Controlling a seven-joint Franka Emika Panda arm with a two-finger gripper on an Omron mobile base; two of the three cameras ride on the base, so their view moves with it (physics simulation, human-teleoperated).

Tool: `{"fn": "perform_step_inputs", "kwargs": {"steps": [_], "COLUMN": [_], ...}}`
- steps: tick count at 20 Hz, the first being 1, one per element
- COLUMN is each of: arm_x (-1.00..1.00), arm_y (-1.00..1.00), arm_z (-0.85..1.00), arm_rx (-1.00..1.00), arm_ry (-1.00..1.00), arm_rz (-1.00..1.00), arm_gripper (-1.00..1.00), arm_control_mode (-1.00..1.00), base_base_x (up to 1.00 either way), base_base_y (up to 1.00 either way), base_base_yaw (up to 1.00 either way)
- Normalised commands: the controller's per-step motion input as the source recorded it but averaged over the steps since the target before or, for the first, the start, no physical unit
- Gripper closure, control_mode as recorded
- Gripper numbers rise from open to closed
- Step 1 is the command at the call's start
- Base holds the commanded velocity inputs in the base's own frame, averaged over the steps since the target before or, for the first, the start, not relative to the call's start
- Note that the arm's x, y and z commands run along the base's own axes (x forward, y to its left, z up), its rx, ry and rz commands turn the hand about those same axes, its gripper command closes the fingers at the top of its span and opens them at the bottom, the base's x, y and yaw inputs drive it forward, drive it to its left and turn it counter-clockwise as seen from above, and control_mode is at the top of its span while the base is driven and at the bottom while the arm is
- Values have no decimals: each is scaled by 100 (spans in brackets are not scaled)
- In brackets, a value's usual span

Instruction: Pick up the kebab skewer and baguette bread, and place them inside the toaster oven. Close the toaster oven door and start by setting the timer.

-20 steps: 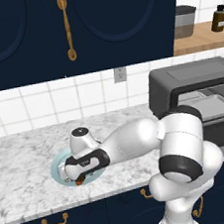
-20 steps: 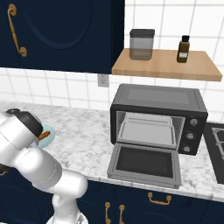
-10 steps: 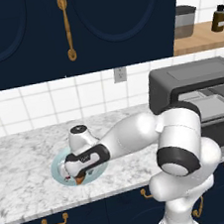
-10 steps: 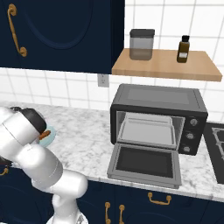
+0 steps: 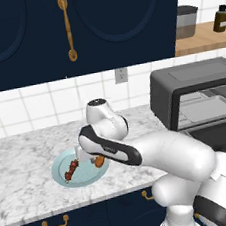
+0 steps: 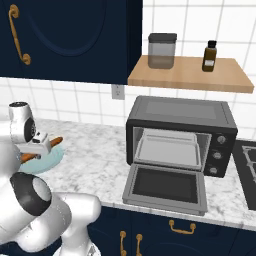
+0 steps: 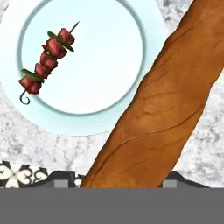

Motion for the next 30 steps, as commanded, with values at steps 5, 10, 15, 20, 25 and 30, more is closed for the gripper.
{"fn": "perform_step_inputs", "kwargs": {"steps": [5, 10, 15, 20, 25, 30], "arm_x": [-20, -29, -42, -30, -24, -7], "arm_y": [-100, -100, -100, -100, -100, -100], "arm_z": [94, 49, 10, 1, 6, 0], "arm_rx": [1, 0, 0, -1, -2, -9], "arm_ry": [-1, -7, -7, -20, -7, 0], "arm_rz": [10, 20, 24, 24, 15, 7], "arm_gripper": [100, 100, 100, 100, 100, 100], "arm_control_mode": [-100, -100, -100, -100, -100, -100], "base_base_x": [0, 0, 0, 0, 0, 0], "base_base_y": [0, 0, 0, 0, 0, 0], "base_base_yaw": [0, 0, 0, 0, 0, 0]}}
